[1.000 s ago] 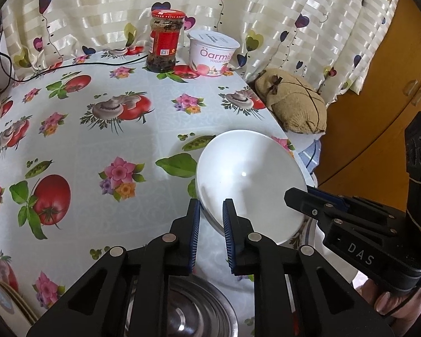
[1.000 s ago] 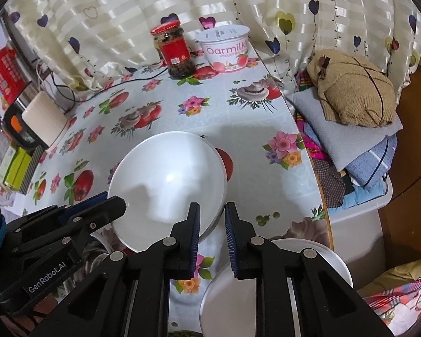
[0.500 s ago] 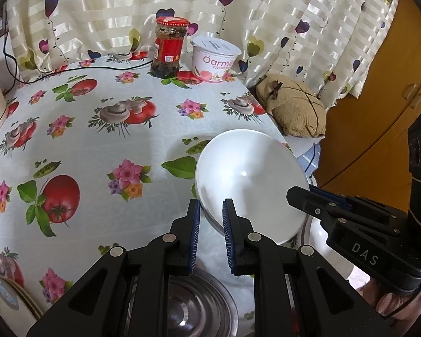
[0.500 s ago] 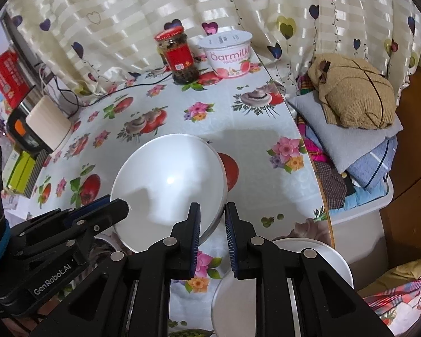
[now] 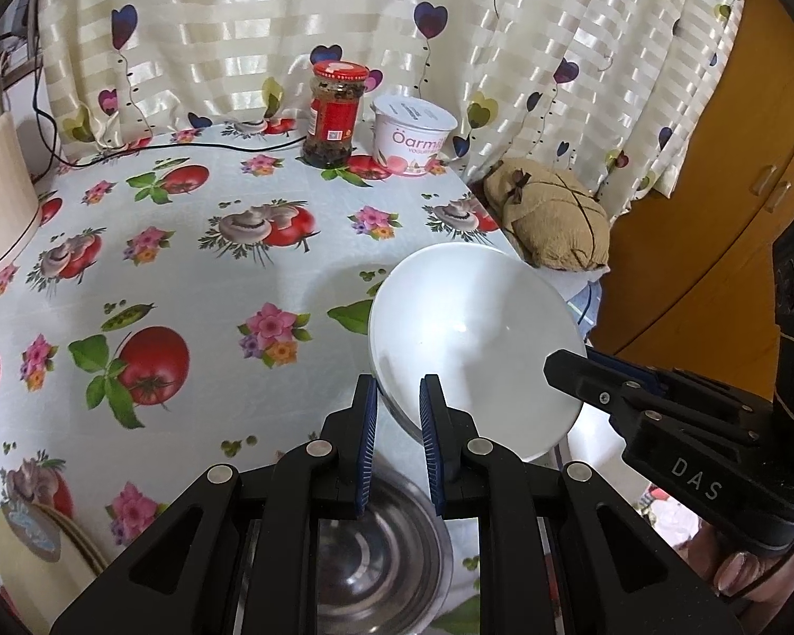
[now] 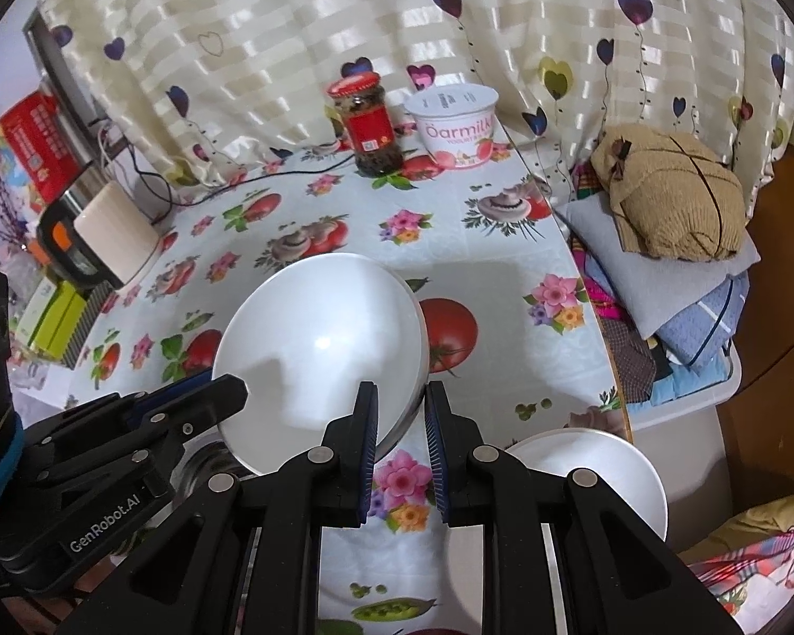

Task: Organize plates and bowls
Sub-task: 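Lower the white bowl into the steel bowl with the right gripper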

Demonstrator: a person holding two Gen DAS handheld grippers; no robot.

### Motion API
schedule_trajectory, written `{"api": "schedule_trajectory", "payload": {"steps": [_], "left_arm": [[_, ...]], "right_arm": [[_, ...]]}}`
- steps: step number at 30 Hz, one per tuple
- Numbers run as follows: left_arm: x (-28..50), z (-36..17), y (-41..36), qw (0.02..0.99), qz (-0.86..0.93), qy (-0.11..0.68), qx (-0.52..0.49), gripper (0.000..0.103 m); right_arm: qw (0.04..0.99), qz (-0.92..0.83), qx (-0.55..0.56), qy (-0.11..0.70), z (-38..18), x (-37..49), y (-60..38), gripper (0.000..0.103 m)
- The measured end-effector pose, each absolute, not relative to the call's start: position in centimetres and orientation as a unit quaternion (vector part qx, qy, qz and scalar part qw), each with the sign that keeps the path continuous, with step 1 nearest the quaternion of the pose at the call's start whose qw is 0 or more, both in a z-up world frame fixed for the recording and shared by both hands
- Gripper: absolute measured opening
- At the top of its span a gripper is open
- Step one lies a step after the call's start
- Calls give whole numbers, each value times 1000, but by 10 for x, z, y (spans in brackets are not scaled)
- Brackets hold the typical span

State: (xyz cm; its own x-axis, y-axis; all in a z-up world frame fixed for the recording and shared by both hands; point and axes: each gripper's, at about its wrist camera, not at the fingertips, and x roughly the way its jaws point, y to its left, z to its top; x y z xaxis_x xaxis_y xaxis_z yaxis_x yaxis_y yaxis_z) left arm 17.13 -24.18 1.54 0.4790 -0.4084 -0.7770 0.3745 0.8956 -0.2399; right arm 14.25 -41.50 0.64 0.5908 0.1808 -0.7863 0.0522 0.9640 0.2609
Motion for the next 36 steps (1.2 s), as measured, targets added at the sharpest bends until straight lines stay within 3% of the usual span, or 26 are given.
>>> {"api": "schedule_trajectory", "payload": {"steps": [16, 36], "left_arm": [[136, 29, -202, 868, -207, 451, -21, 17], [107, 4, -164, 856, -178, 484, -27, 17]], "right_arm": [[884, 63, 123, 446, 25, 116, -376, 18], [864, 96, 113, 481, 2, 93, -333, 18]]}}
